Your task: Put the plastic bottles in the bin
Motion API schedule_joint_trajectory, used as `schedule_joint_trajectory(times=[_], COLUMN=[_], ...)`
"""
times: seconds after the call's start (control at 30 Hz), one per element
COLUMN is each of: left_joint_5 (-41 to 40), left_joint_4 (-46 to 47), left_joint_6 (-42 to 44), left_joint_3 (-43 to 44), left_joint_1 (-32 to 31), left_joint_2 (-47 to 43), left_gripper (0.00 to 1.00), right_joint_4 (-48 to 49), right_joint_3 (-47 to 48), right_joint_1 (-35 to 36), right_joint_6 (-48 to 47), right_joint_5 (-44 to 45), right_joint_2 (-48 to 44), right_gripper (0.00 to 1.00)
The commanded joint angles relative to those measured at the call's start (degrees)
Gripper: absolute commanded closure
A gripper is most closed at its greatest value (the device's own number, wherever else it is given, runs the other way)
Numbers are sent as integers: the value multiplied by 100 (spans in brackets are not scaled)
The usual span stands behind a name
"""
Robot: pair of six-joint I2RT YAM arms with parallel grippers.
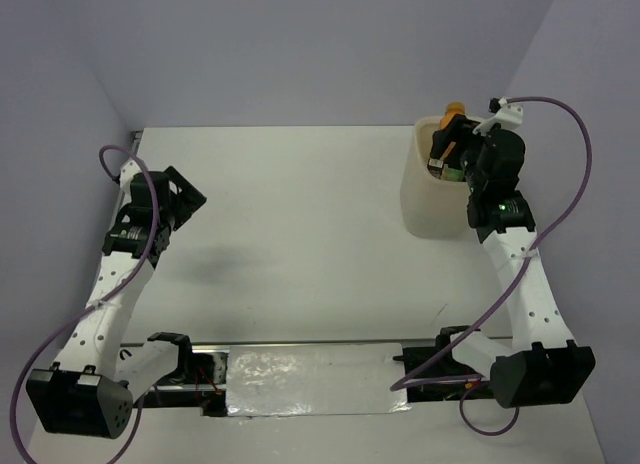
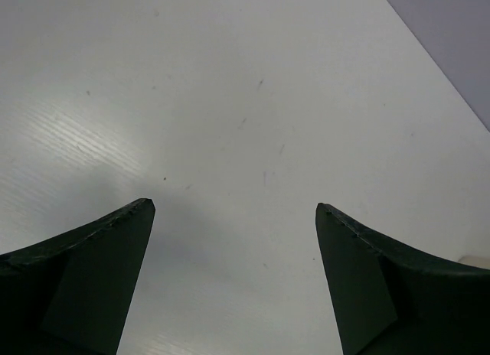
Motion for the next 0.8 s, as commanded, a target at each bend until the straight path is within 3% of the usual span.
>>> schedule_joint_trajectory(times=[0.0, 0.07, 0.37, 0.67, 0.77], left_joint_5=[-225, -304, -102, -120, -102], left_joint_4=[-105, -184, -150, -158, -115], left_joint_6=[159, 141, 255, 281, 272], left_joint_3=[-84, -93, -40, -137, -215], left_joint_1=[196, 249, 399, 399, 399], left_joint_2=[-223, -232, -162, -205, -258], left_gripper=[1, 1, 1, 1, 1], right_joint_4=[-440, -545, -932, -951, -889], right_joint_3=[87, 95, 236, -518, -782], right_joint_1=[-243, -270, -261, -261, -270], right_joint_6=[-51, -86, -139, 160, 239], right_joint_5=[-79, -98, 96, -326, -843], right_joint_2=[104, 96, -247, -1300, -1643], right_gripper=[24, 0, 0, 0, 0])
